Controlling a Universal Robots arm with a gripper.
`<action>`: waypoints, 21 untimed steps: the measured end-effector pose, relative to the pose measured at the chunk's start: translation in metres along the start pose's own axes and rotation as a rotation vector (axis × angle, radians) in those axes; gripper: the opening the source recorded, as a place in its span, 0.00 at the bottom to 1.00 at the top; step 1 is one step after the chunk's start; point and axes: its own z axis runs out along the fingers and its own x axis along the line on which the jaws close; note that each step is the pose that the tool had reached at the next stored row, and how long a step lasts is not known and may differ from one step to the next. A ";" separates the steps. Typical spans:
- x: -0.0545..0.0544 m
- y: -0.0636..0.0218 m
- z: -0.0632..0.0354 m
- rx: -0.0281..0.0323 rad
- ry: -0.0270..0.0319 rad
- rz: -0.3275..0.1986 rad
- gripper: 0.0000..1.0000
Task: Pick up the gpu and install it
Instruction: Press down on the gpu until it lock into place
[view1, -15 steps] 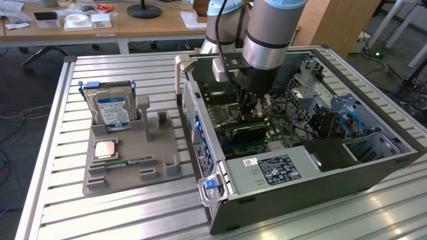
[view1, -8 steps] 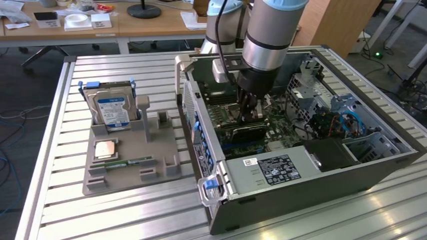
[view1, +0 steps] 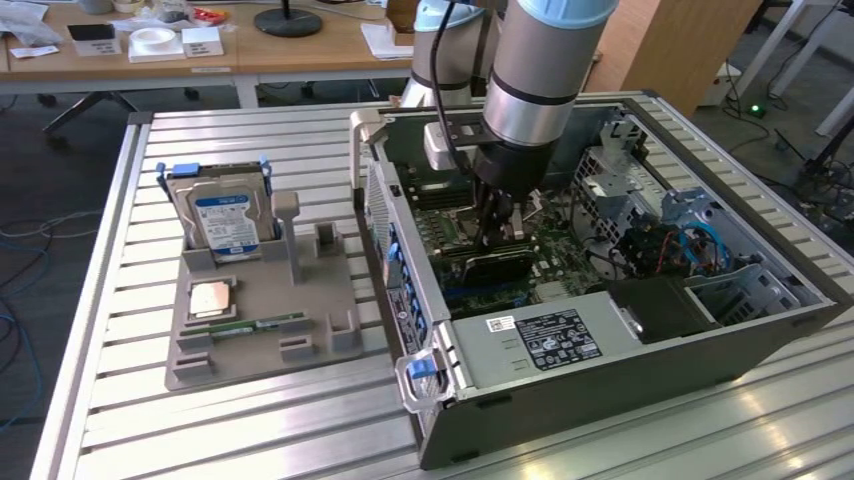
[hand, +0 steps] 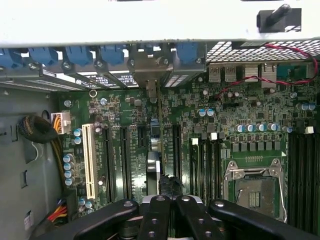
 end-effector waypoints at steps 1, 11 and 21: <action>0.000 0.0000 0.0005 0.0001 -0.0003 0.000 0.11; 0.000 0.0001 0.0033 0.0000 0.0001 0.000 0.11; 0.000 0.0002 0.0047 0.0001 0.0000 0.000 0.11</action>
